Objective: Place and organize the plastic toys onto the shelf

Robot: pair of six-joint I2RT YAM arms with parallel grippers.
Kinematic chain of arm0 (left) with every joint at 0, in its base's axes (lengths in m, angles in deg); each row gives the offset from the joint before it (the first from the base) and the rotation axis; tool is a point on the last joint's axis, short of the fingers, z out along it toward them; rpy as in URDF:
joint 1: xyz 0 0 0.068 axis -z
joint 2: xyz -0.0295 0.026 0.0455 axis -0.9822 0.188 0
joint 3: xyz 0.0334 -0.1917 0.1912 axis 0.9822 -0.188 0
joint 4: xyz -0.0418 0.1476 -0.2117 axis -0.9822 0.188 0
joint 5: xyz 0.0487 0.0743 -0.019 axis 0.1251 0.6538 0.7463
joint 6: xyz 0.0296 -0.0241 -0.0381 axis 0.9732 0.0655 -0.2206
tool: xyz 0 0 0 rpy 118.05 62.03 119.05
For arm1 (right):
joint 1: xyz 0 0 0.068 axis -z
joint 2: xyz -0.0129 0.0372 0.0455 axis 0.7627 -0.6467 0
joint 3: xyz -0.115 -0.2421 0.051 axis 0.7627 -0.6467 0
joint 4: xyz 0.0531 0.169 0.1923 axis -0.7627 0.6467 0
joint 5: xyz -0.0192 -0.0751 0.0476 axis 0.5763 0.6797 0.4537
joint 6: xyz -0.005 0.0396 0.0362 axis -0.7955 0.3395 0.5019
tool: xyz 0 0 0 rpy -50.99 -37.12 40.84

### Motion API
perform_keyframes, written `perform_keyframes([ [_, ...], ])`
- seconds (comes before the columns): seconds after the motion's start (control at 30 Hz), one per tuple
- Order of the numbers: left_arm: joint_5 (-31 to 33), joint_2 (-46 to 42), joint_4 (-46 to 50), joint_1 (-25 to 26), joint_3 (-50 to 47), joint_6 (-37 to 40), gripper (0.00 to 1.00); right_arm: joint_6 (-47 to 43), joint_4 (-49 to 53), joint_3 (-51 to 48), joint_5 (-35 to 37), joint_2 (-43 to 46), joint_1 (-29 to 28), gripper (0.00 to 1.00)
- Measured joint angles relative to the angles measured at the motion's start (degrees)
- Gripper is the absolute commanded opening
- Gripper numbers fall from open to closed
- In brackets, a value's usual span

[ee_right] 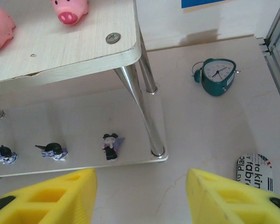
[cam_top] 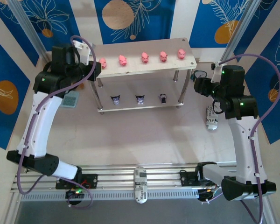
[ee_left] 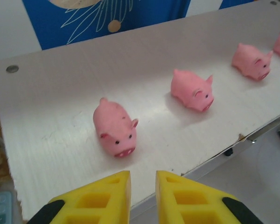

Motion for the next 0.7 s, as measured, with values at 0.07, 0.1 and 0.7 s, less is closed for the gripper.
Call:
perform_keyframes([
  [0.07,-1.57,1.11,0.9,-0.39,1.95,0.0,0.21,0.0,0.0,0.0,-0.04,0.11,0.0,0.54],
  [0.1,-2.36,1.64,1.62,-0.57,2.75,0.02,0.2,0.0,0.02,0.0,-0.07,0.2,0.0,0.54],
  [0.7,-6.43,8.13,10.91,-2.23,7.89,1.16,0.17,0.0,-0.39,0.0,-1.07,0.57,0.0,0.54],
])
